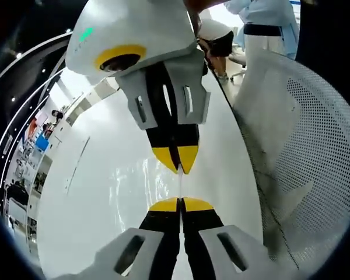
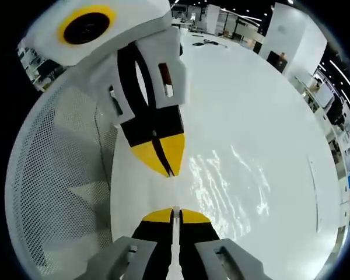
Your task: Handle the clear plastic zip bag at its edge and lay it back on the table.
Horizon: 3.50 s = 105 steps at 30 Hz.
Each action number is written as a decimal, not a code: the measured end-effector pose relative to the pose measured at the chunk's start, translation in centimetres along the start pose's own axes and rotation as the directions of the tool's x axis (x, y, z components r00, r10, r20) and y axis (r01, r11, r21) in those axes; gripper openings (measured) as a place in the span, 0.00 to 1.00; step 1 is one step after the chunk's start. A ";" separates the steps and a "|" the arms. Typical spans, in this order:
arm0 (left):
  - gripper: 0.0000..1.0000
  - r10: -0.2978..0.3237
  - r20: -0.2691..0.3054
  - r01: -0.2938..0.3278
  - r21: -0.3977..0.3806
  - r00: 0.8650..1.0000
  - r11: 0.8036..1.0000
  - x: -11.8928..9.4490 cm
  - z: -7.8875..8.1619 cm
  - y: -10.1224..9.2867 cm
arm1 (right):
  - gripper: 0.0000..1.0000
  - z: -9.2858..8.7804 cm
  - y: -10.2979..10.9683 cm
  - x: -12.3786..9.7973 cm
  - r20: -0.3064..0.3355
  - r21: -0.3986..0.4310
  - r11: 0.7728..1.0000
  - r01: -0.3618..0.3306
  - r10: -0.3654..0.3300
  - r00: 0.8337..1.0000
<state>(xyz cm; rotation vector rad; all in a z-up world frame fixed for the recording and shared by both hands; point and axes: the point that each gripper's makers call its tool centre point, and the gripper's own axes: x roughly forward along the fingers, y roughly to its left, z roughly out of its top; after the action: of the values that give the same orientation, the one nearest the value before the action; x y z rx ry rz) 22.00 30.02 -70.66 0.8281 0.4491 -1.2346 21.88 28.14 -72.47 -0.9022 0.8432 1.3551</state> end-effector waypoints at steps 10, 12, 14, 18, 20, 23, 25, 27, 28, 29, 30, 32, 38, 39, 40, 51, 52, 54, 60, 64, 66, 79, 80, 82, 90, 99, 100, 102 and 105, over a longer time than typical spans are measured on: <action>0.00 0.019 0.002 -0.019 0.007 1.000 1.000 -0.2 0.0 0.2 | 0.00 0.1 0.2 0.1 0.008 0.030 1.000 -0.001 0.000 1.000; 0.00 0.020 0.001 -0.020 0.018 1.000 1.000 -0.1 0.0 0.1 | 0.00 0.2 0.3 0.1 0.008 0.031 1.000 -0.005 0.004 1.000; 0.00 0.015 0.003 -0.015 0.020 1.000 1.000 0.0 0.3 -0.1 | 0.00 0.2 0.4 0.1 0.009 0.033 0.999 -0.008 0.007 1.000; 0.02 0.007 0.014 -0.007 0.023 1.000 1.000 0.2 0.9 -0.3 | 0.00 0.4 0.5 0.2 0.011 0.035 0.999 -0.010 0.009 1.000; 0.03 0.003 0.018 -0.004 0.024 1.000 1.000 0.4 1.2 -0.4 | 0.00 0.6 0.6 0.1 0.016 0.034 0.999 -0.010 0.009 1.000; 0.03 -0.001 0.018 0.001 0.029 1.000 1.000 0.6 1.2 -0.5 | 0.00 0.8 0.7 0.1 0.021 0.031 0.999 -0.010 0.009 1.000; 0.03 -0.005 0.016 0.005 0.032 1.000 0.999 0.7 1.3 -0.6 | 0.00 1.0 0.8 0.0 0.025 0.032 0.999 -0.013 0.012 1.000; 0.02 -0.007 0.016 0.007 0.036 1.000 0.999 0.7 1.3 -0.6 | 0.00 1.3 0.8 0.0 0.030 0.027 1.000 -0.013 0.012 0.999; 0.02 -0.007 0.016 0.006 0.036 1.000 0.999 0.8 1.3 -0.6 | 0.00 1.4 0.8 -0.1 0.031 0.025 1.000 -0.013 0.012 0.999; 0.02 -0.005 0.016 0.005 0.038 1.000 0.999 0.8 1.4 -0.6 | 0.00 1.4 0.8 -0.1 0.033 0.022 1.000 -0.010 0.009 0.999; 0.02 -0.004 0.016 0.003 0.039 1.000 0.999 0.8 1.5 -0.5 | 0.00 1.5 0.8 -0.1 0.035 0.025 1.000 -0.008 0.007 0.999; 0.01 -0.003 0.018 0.002 0.039 1.000 0.999 0.8 1.5 -0.5 | 0.00 1.6 0.7 -0.1 0.037 0.027 1.000 -0.007 0.006 0.999; 0.00 -0.015 0.019 0.014 0.029 1.000 0.999 0.8 1.5 -0.8 | 0.00 1.6 0.8 -0.1 0.042 0.029 1.000 -0.012 0.011 0.999; 0.00 -0.009 0.016 0.009 0.021 1.000 1.000 0.8 1.5 -0.6 | 0.00 1.7 0.8 -0.1 0.044 0.024 1.000 -0.008 0.007 0.999; 0.00 -0.006 0.016 0.006 0.024 1.000 1.000 0.8 1.5 -0.6 | 0.00 1.6 0.8 -0.1 0.044 0.023 1.000 -0.005 0.004 0.999; 0.00 -0.016 -0.002 0.016 -0.003 1.000 1.000 0.7 0.4 -0.4 | 0.00 -0.2 0.5 -0.1 0.006 0.031 1.000 -0.003 0.003 1.000; 0.00 -0.015 -0.004 0.015 -0.001 1.000 1.000 0.7 0.4 -0.4 | 0.00 -0.2 0.4 -0.1 0.005 0.030 1.000 -0.001 0.001 1.000; 0.00 -0.015 -0.007 0.015 -0.002 1.000 1.000 0.7 0.3 -0.4 | 0.00 -0.4 0.4 -0.1 0.000 0.029 1.000 0.000 0.000 1.000; 0.00 -0.016 -0.010 0.016 -0.006 1.000 1.000 0.6 0.2 -0.4 | 0.00 -0.6 0.4 -0.3 0.000 0.032 0.999 0.004 -0.004 1.000; 0.00 -0.016 -0.013 0.016 -0.006 1.000 1.000 0.6 0.1 -0.4 | 0.00 -0.8 0.4 -0.2 -0.002 0.034 0.999 0.003 -0.003 1.000; 0.00 -0.016 -0.015 0.016 -0.007 1.000 1.000 0.6 0.1 -0.5 | 0.00 -0.8 0.4 -0.2 -0.004 0.036 0.999 0.002 -0.002 1.000; 0.00 -0.015 -0.026 0.014 -0.019 1.000 1.000 0.5 -0.5 -0.3 | 0.00 -1.3 0.3 -0.5 -0.012 0.038 0.999 0.005 -0.004 1.000; 0.00 -0.015 -0.026 0.014 -0.019 1.000 1.000 0.5 -0.5 -0.3 | 0.00 -1.4 0.3 -0.5 -0.013 0.038 0.999 0.004 -0.004 1.000; 0.00 -0.014 -0.029 0.014 -0.020 0.999 1.000 0.5 -0.6 -0.3 | 0.00 -1.5 0.3 -0.5 -0.015 0.040 0.999 0.004 -0.003 1.000; 0.00 -0.016 -0.036 0.015 -0.030 0.999 0.999 0.5 -0.9 -0.4 | 0.00 -2.3 0.1 -0.5 -0.022 0.051 0.999 0.006 -0.005 1.000; 0.00 -0.015 -0.043 0.013 -0.041 0.999 0.999 0.3 -1.3 -0.3 | 0.00 -3.0 0.2 -0.7 -0.033 0.057 0.998 0.009 -0.007 0.999; 0.00 -0.015 -0.044 0.013 -0.042 0.999 0.999 0.3 -1.3 -0.4 | 0.00 -3.0 0.2 -0.7 -0.033 0.059 0.998 0.009 -0.007 0.999; 0.00 -0.016 -0.045 0.014 -0.045 0.999 0.999 0.3 -1.3 -0.4 | 0.00 -3.2 0.2 -0.7 -0.036 0.059 0.998 0.009 -0.007 0.999; 0.00 -0.017 -0.047 0.015 -0.048 0.999 0.999 0.3 -1.4 -0.5 | 0.00 -3.4 0.4 -0.8 -0.039 0.063 0.998 0.009 -0.007 0.999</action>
<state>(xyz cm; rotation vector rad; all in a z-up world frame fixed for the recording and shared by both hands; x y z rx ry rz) 21.80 30.86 -71.87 0.8162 0.5223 -1.2162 21.54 24.72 -73.18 -0.8841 0.9061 1.3009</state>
